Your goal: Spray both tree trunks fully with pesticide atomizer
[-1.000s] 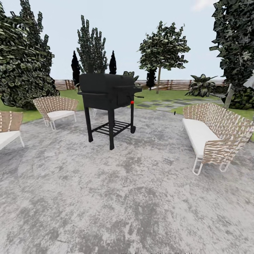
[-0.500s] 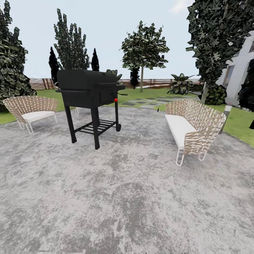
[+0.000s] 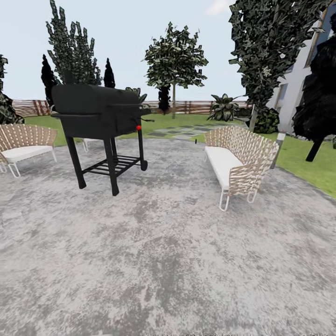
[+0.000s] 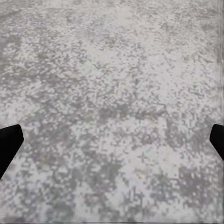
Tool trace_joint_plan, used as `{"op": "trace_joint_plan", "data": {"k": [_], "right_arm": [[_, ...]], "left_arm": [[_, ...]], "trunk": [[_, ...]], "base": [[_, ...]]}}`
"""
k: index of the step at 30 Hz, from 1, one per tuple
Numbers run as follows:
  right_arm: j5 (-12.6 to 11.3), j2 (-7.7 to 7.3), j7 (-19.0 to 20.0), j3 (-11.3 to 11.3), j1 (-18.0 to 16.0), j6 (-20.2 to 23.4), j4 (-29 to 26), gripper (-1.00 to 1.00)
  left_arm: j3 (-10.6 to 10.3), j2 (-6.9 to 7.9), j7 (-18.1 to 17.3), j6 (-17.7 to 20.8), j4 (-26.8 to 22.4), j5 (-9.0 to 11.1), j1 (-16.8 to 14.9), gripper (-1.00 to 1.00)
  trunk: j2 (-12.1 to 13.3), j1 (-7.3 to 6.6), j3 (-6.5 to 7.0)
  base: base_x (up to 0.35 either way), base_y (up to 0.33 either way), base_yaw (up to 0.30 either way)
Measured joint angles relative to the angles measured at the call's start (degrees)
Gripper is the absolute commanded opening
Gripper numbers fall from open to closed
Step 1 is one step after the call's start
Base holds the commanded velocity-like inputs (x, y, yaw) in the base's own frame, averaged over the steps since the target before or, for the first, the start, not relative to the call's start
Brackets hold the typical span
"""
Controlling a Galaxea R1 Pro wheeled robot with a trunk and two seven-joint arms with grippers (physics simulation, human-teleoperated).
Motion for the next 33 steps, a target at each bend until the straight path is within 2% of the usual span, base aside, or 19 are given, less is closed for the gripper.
{"op": "trace_joint_plan", "data": {"k": [14,25,33], "right_arm": [[0.0,0.0,0.0,0.0,0.0,0.0,0.0,1.0],[0.2,0.0,0.0,0.1,0.0,-0.1,0.0,1.0],[0.2,0.08,-0.1,0.3,-0.1,0.0,1.2,1.0]], "left_arm": [[0.0,0.02,0.0,0.0,0.0,0.2,0.0,1.0],[0.1,0.33,0.1,0.0,0.0,-0.1,0.0,1.0],[0.4,0.5,0.1,0.1,-0.5,0.4,-0.1,1.0]], "trunk": [[0.0,0.0,-1.08],[0.0,0.0,-1.19],[0.0,0.0,-1.19]], "base": [[0.0,0.0,-0.169],[0.004,0.0,-0.011],[0.279,0.0,0.0]]}}
